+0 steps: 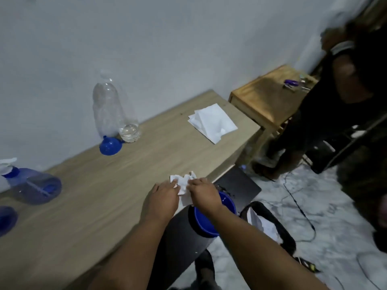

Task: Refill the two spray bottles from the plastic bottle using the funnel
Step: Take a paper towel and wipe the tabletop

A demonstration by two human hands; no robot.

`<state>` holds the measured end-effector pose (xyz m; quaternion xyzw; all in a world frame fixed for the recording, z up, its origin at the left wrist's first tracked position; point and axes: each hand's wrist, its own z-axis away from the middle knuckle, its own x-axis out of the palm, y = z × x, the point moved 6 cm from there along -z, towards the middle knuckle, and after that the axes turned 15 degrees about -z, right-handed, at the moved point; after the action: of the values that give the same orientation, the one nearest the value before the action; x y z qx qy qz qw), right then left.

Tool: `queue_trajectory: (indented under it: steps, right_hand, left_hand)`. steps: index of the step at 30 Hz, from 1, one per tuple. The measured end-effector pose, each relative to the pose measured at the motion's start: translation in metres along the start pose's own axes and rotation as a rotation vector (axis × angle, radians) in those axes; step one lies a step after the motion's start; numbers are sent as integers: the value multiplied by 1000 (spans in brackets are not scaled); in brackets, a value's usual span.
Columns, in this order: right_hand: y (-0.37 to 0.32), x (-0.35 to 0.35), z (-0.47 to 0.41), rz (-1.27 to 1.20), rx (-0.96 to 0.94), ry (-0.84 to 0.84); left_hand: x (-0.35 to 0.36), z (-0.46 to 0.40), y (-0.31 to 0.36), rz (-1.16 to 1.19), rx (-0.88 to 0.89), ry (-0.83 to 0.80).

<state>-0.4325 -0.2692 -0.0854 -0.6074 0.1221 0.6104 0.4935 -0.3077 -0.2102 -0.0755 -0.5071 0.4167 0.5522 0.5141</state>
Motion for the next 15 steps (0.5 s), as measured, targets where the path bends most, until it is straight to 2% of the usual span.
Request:
queue_trajectory:
  steps: [3, 8, 12, 15]
  right_hand:
    - [29, -2, 62, -279, 277, 108]
    - [101, -10, 181, -865, 728, 537]
    - [156, -26, 246, -1050, 921, 771]
    - [195, -30, 276, -1121, 1055, 847]
  left_hand:
    - [-22, 22, 45, -27, 87, 60]
    - [-26, 37, 144, 304, 135, -155]
    - [-26, 41, 226, 469, 205, -250]
    - [-20, 38, 280, 530, 240, -329]
